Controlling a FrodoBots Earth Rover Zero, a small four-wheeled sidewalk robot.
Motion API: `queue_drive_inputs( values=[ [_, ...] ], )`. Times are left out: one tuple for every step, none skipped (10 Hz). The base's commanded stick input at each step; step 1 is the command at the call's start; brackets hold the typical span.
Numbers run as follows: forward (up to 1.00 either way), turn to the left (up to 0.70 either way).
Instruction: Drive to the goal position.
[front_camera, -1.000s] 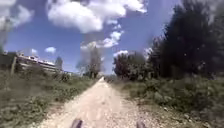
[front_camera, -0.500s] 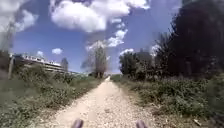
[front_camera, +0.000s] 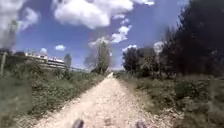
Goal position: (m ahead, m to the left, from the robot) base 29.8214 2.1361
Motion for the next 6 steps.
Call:
queue_drive_inputs(
  values=[
    [0.85,0.00],
    [0.85,0.00],
    [0.85,0.00],
    [0.85,0.00],
    [0.85,0.00],
    [0.85,0.00]
  ],
)
